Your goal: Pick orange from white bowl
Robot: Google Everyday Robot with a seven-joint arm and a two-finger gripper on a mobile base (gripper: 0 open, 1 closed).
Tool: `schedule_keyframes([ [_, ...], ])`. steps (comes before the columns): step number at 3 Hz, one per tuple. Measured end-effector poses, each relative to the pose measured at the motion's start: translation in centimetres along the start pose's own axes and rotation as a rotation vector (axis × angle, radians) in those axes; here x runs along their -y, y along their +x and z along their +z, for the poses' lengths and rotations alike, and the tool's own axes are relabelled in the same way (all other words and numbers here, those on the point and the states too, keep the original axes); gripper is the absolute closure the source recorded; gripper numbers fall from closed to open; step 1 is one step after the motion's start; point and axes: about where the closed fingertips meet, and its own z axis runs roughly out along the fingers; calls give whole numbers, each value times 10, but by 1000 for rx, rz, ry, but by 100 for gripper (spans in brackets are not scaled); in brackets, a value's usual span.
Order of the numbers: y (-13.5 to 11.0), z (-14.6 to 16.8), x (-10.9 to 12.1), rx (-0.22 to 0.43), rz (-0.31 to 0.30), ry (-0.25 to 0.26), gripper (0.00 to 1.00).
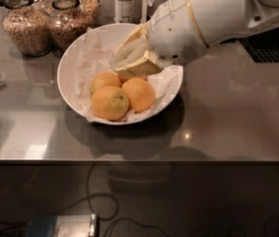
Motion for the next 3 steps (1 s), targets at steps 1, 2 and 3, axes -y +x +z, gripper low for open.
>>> schedule_keyframes([
  [1, -13, -14, 7, -2, -26, -4, 100],
  [2, -5, -3, 13, -29, 9, -111, 81],
  [3, 7, 17, 10, -47, 53, -228, 58],
])
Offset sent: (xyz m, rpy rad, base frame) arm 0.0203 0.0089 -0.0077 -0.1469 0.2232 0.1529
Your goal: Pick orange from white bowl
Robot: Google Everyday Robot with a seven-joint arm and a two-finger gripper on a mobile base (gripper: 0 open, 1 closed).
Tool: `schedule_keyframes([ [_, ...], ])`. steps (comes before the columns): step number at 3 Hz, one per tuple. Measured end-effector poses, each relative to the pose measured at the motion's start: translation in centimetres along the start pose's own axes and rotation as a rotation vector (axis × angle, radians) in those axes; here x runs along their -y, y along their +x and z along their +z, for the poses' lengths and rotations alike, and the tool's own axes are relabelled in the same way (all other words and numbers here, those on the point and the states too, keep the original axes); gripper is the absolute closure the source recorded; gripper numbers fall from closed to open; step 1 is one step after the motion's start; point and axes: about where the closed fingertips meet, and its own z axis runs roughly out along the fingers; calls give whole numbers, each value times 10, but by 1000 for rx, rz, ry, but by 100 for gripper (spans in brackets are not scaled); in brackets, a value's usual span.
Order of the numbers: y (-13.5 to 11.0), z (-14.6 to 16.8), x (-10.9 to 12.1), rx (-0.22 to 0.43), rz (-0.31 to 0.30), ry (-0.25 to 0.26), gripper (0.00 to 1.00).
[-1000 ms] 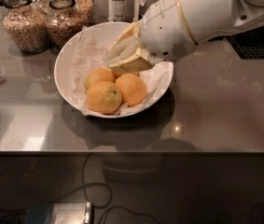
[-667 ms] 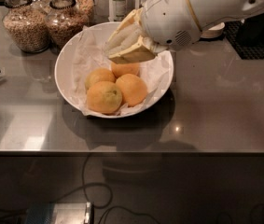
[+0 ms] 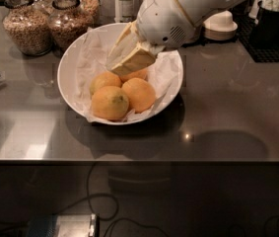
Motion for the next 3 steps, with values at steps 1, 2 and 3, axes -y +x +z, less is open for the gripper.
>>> schedule_keyframes([
  [1, 12, 18, 1, -12, 38, -77, 34],
  [2, 22, 28, 1, -34, 66, -109, 11],
  [3, 29, 31, 1, -45, 83, -115, 0],
])
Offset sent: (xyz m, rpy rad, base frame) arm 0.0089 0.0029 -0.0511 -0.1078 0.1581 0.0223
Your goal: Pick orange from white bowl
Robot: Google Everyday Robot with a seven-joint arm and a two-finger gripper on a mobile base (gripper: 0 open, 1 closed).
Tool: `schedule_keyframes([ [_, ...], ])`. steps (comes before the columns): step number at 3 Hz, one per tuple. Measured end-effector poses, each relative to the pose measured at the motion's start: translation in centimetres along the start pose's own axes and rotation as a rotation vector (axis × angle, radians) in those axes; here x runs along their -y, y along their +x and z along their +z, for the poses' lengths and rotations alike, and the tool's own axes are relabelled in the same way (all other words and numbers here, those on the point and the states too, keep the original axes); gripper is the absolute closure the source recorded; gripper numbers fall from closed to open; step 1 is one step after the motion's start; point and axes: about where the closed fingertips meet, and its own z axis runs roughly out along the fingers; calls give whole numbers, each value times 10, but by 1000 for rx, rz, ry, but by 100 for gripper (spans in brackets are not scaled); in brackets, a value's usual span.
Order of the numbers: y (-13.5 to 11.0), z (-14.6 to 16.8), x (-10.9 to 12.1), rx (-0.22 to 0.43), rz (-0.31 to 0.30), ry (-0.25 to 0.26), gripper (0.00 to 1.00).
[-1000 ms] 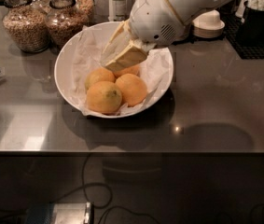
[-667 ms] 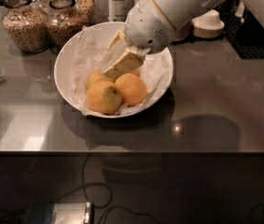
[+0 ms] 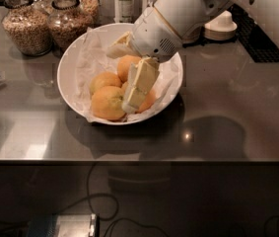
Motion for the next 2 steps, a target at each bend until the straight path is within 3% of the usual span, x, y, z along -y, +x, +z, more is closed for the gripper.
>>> schedule_keyframes([
  [1, -1, 1, 1, 3, -4, 11, 0],
  [2, 1, 2, 2, 7, -1, 22, 19],
])
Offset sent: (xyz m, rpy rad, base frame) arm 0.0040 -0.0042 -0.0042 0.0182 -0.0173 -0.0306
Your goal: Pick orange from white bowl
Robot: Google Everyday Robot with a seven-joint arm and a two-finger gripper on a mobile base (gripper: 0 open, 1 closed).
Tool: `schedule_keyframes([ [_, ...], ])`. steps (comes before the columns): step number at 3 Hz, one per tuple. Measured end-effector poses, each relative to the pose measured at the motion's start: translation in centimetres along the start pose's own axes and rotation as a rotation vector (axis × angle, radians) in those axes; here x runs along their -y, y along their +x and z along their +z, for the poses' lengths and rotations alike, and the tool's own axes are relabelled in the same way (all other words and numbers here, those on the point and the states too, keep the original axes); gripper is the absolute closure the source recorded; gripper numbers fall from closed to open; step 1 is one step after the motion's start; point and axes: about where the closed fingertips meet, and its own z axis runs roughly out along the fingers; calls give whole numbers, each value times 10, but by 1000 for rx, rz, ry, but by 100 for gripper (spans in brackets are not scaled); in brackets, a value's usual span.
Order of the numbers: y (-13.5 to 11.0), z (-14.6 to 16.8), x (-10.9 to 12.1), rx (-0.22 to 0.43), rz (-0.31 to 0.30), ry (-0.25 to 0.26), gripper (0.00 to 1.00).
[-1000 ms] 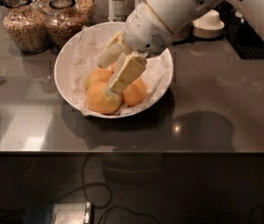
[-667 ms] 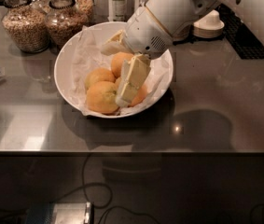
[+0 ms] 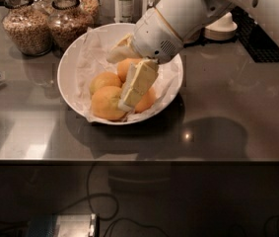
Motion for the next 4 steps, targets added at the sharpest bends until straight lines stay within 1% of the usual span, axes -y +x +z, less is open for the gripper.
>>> schedule_keyframes([
  [1, 2, 1, 0, 4, 3, 9, 22],
  [2, 3, 1, 0, 4, 3, 8, 13],
  [3, 11, 10, -1, -14, 17, -9, 16],
  [4, 21, 20, 0, -22, 27, -25, 42],
])
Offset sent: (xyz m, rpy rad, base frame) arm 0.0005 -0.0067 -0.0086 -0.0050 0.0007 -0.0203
